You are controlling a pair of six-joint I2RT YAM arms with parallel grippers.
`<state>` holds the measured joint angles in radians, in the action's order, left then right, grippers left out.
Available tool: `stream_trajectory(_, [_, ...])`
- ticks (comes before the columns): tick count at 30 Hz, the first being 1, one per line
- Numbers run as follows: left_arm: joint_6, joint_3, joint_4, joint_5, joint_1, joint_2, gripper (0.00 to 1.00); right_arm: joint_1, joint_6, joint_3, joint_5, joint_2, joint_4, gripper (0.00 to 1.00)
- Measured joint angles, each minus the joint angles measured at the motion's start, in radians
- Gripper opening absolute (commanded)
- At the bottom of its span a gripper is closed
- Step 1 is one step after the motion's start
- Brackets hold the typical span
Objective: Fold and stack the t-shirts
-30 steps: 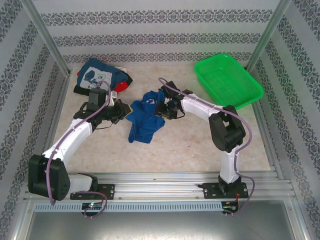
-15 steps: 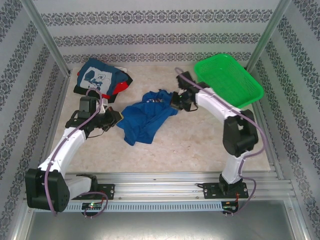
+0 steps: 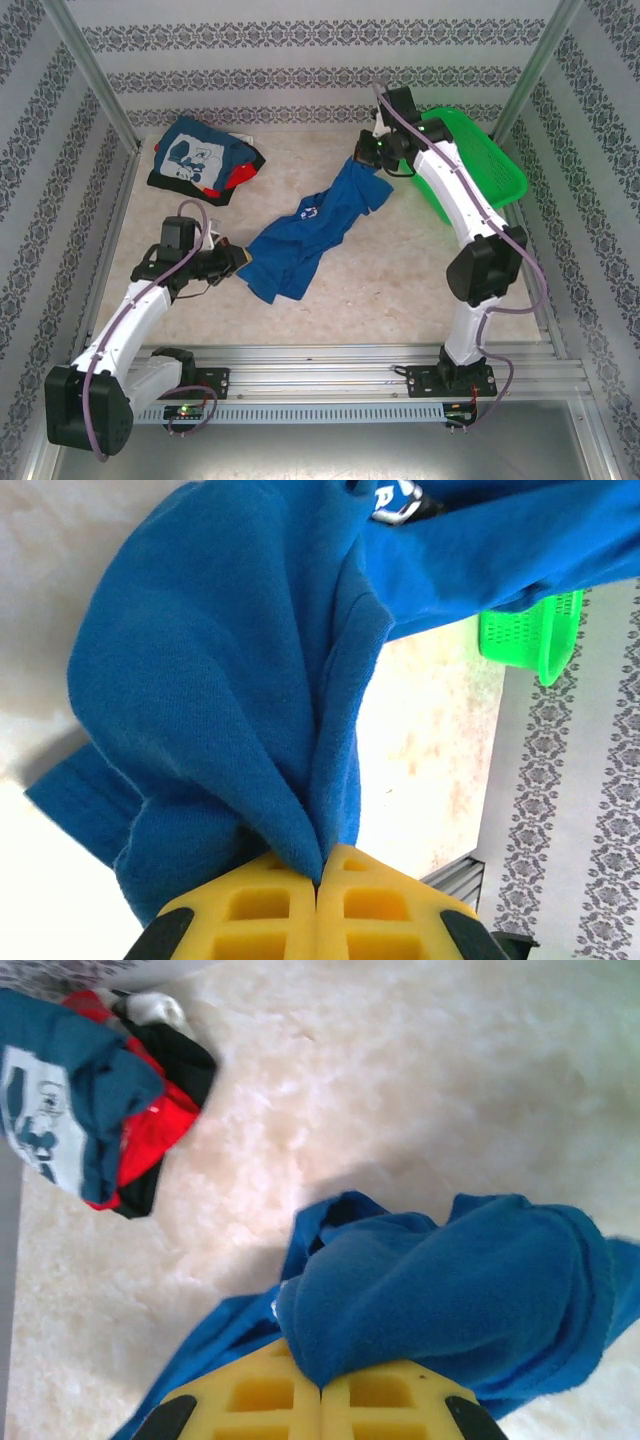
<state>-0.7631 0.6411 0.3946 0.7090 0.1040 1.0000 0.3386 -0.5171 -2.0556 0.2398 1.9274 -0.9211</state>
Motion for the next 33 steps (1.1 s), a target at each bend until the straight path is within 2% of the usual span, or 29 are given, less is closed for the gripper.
stream_trajectory(3, [-0.001, -0.046, -0.001, -0.015, 0.0, 0.001, 0.01, 0.056, 0.028, -0.151, 0.005, 0.084, -0.068, 0.0])
stream_trajectory(5, [-0.002, -0.075, 0.003, -0.034, 0.0, 0.005, 0.13, 0.11, 0.034, -0.197, 0.01, 0.122, -0.098, 0.0])
stream_trajectory(8, [-0.008, -0.103, 0.007, -0.07, -0.001, 0.01, 0.26, 0.205, 0.027, -0.207, 0.016, 0.164, -0.129, 0.0])
stream_trajectory(10, [-0.021, -0.114, 0.019, -0.098, -0.007, 0.008, 0.43, 0.272, 0.014, -0.209, 0.024, 0.204, -0.139, 0.0])
stream_trajectory(11, [-0.023, -0.114, 0.032, -0.115, -0.009, 0.002, 0.49, 0.301, 0.002, -0.217, 0.03, 0.228, -0.144, 0.0])
stream_trajectory(14, [-0.03, -0.088, 0.118, -0.204, -0.02, -0.074, 0.63, 0.38, -0.049, -0.251, 0.064, 0.315, -0.139, 0.0])
stream_trajectory(16, [-0.028, -0.017, 0.212, -0.306, -0.022, -0.155, 0.7, 0.426, -0.093, -0.288, 0.097, 0.38, -0.135, 0.15])
stream_trajectory(18, [-0.023, 0.075, 0.277, -0.403, -0.025, -0.23, 0.73, 0.456, -0.135, -0.324, 0.141, 0.429, -0.125, 0.36])
stream_trajectory(21, [-0.006, 0.195, 0.313, -0.494, -0.028, -0.296, 0.73, 0.47, -0.178, -0.343, 0.206, 0.453, -0.11, 0.48])
stream_trajectory(24, [0.026, 0.265, 0.316, -0.51, -0.021, -0.278, 0.73, 0.448, -0.194, -0.333, 0.247, 0.43, -0.097, 0.64])
stream_trajectory(28, [0.08, 0.284, 0.305, -0.494, 0.043, -0.163, 0.75, 0.364, -0.186, -0.235, 0.279, 0.311, -0.072, 0.74])
stream_trajectory(33, [0.204, 0.303, 0.29, -0.444, 0.214, -0.015, 0.77, 0.197, -0.132, -0.016, 0.287, 0.051, -0.038, 0.86])
